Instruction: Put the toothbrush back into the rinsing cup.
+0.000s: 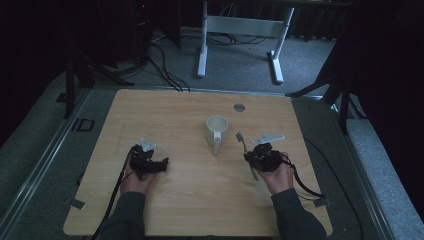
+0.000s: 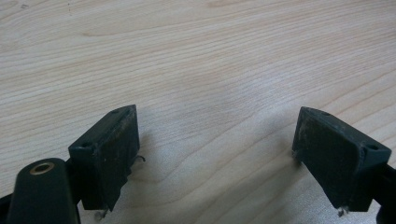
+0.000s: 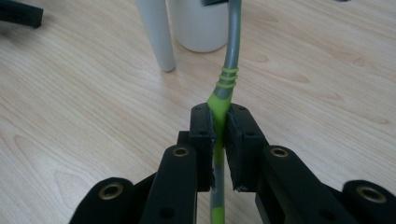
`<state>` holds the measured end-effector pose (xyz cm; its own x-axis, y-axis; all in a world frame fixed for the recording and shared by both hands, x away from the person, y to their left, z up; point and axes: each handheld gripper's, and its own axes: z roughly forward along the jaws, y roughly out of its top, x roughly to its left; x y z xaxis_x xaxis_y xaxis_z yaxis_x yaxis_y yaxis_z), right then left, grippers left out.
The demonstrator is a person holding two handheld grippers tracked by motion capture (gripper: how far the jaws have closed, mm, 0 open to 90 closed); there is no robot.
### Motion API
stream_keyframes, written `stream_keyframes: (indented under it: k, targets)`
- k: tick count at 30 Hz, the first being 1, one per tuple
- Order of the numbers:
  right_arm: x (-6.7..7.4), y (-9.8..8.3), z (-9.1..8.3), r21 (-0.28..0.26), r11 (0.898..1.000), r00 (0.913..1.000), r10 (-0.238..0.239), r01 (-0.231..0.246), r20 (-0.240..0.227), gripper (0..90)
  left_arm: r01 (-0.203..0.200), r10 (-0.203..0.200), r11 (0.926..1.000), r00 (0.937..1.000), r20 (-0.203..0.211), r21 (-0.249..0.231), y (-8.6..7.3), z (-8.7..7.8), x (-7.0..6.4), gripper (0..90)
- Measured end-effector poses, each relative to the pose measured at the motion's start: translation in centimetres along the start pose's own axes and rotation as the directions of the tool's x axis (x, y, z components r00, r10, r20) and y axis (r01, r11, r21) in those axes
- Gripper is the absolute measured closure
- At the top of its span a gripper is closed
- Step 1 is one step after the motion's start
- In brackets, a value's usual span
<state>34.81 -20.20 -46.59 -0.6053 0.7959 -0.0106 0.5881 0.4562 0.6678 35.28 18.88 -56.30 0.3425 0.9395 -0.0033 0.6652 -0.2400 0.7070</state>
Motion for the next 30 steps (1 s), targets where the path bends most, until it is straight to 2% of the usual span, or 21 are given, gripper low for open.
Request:
stream_keyframes:
  k: [15, 19, 30]
  targets:
    - [0.1, 0.32, -0.12, -0.071, 0.997, 1.0, 0.001, -0.002, -0.005, 81.3, 0.0, 0.0, 1.0, 1.0, 0.0, 0.0, 0.0, 0.0, 0.0, 15.1]
    - [0.11, 0.45, -0.06, -0.075, 0.997, 1.0, -0.004, 0.003, -0.007, 81.3, 0.0, 0.0, 1.0, 1.0, 0.0, 0.0, 0.0, 0.0, 0.0, 15.1]
    - [0.1, 0.79, -0.22, -0.128, 0.992, 1.0, -0.004, 0.004, -0.006, 81.3, 0.0, 0.0, 1.0, 1.0, 0.0, 0.0, 0.0, 0.0, 0.0, 15.1]
